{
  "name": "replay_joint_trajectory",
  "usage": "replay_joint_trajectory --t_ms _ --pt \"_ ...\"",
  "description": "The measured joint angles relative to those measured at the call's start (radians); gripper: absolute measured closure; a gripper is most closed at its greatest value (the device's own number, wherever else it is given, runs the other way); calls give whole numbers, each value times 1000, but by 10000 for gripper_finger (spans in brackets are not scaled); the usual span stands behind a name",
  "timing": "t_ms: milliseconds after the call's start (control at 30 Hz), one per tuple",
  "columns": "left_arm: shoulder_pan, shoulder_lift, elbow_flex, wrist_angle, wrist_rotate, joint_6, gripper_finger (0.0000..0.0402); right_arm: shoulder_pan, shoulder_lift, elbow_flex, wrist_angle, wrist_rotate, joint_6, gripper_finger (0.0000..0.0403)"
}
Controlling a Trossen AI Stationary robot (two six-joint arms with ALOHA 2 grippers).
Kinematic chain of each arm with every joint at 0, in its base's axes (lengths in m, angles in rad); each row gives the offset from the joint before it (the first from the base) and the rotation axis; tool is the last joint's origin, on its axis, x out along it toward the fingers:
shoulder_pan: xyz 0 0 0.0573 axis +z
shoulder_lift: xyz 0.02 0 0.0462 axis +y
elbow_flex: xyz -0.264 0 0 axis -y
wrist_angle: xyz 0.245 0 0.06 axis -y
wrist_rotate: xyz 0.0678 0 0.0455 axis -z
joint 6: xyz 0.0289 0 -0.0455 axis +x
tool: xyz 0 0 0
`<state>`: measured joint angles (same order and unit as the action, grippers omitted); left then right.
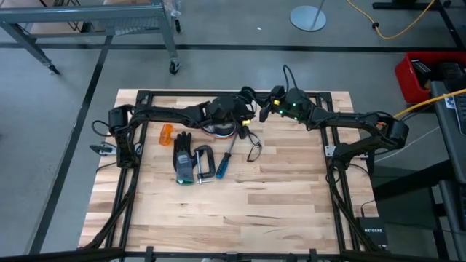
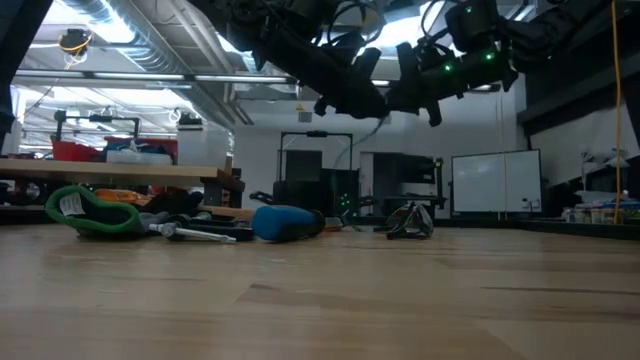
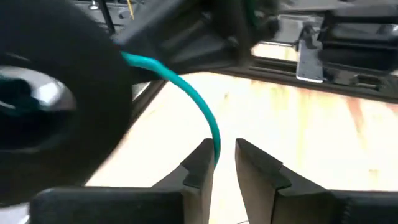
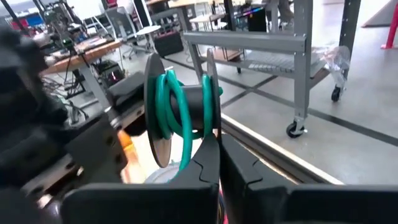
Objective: Coil cords
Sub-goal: Coil the wire in the cable spool
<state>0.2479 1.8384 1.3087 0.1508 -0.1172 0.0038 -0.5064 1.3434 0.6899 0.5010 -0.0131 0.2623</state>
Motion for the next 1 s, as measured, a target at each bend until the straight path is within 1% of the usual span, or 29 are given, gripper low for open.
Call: replay_joint_trajectory --t_ms 167,533,1000 --pt "1 0 0 5 -2 0 329 0 0 0 42 0 0 402" --pt "0 0 0 8 -8 4 338 1 0 0 84 -6 0 402" --pt "-29 1 0 -14 -9 29 316 1 0 0 109 -15 -3 402"
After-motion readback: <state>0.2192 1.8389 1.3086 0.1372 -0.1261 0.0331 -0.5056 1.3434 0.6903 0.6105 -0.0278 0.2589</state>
